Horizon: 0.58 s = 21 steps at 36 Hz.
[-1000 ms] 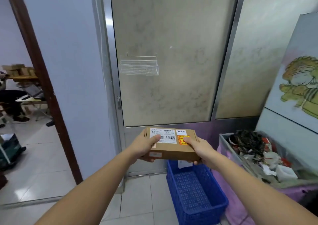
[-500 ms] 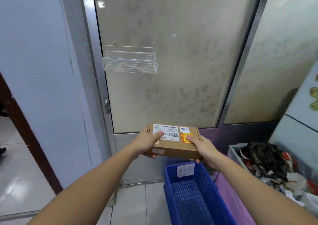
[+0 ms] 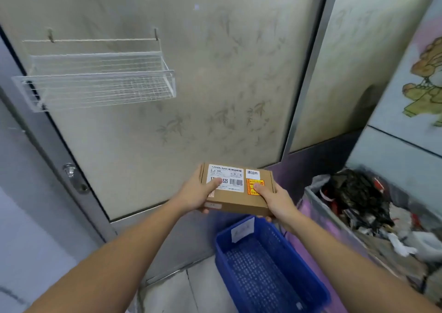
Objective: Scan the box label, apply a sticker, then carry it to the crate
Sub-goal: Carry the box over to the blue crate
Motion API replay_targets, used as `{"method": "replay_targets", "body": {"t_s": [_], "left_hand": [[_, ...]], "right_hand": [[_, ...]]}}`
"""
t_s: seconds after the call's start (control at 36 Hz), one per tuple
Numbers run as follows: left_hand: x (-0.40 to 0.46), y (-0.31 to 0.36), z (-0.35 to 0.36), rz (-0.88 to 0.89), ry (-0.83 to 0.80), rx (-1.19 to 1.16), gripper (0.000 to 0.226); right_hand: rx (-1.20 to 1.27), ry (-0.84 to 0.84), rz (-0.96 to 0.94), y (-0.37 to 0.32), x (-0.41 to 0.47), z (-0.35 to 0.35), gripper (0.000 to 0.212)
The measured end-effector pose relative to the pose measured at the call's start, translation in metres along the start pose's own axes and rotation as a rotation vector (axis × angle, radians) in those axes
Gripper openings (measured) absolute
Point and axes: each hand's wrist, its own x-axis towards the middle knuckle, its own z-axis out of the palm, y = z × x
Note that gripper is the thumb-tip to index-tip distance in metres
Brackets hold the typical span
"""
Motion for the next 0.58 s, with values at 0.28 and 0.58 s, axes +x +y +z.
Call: {"method": "replay_targets", "body": {"t_s": [0.28, 0.58], "left_hand": [[0.136, 0.001, 0.087, 0.06, -0.293, 0.063, 0.044], [0.271, -0.065, 0.171, -0.09, -0.459, 0.157, 0.08]], "right_hand": [[0.114, 0.306, 0.15, 0.055, 0.063, -0.063, 0.029], [0.099, 0.361, 0.277, 0.142, 0.157, -0.096, 0.056]]}}
